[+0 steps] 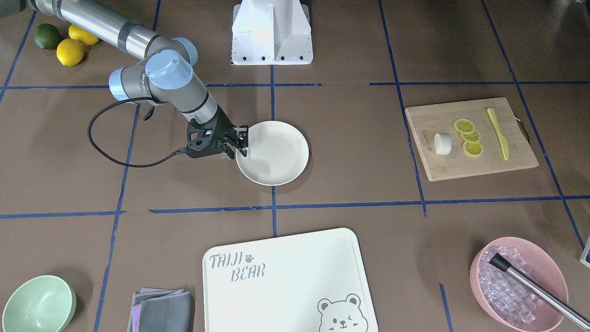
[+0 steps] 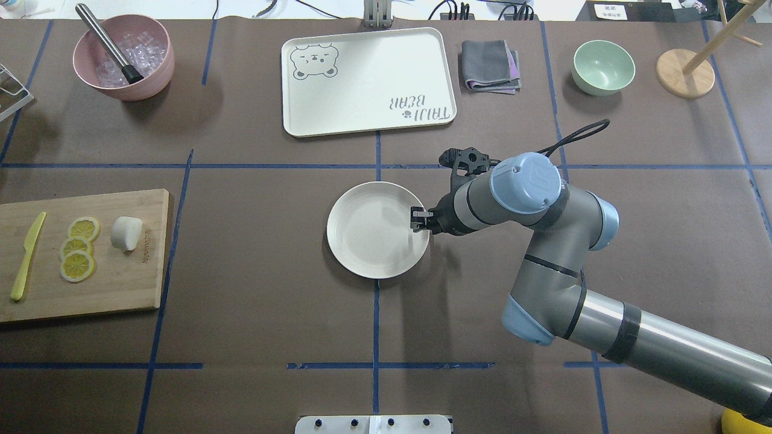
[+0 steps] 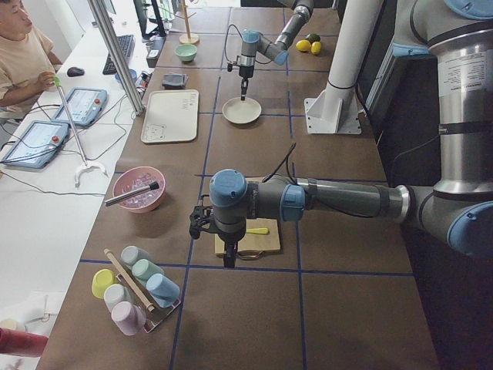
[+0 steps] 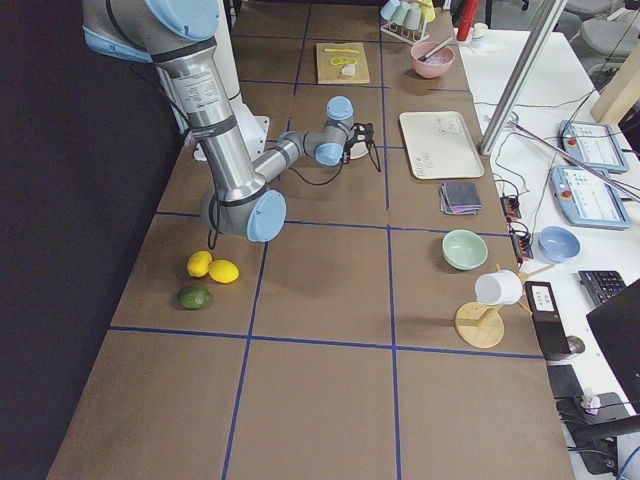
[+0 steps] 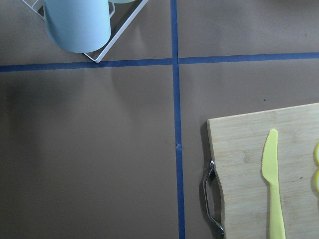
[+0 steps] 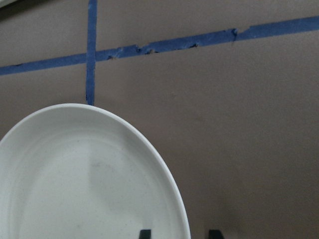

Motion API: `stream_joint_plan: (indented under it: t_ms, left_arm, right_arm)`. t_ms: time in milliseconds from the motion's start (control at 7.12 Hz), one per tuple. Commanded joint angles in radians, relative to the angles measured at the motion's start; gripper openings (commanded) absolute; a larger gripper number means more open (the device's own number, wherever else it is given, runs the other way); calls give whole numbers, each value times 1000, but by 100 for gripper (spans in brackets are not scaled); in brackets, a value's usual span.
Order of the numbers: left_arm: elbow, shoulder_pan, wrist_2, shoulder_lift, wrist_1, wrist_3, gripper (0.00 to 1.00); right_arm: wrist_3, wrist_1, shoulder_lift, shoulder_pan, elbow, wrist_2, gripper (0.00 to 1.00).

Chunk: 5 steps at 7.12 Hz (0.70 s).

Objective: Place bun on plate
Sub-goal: 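Carry the white plate with the right gripper to the table center and lower it, then release the plate and withdraw the right arm to rest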

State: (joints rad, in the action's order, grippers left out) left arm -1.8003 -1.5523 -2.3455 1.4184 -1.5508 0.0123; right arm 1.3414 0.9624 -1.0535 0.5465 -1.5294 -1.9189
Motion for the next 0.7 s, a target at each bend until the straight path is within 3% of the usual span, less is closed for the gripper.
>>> stream_joint_plan:
  t_ms: [0, 140, 281, 561]
  left_arm:
    - [1, 1, 0, 1, 0, 0, 100]
    - [1, 1, 0, 1, 0, 0, 100]
    - [-2, 3, 0, -1, 0, -2, 100]
    - [-4, 5, 2, -4, 1, -3, 100]
  right_arm:
    - [-1, 56, -2, 79, -8, -108, 100]
    - [-51, 124, -6, 143, -15, -180, 100]
    - [-164, 209, -17, 206, -21, -192, 100]
    - [-507, 353, -83, 411, -46, -323, 100]
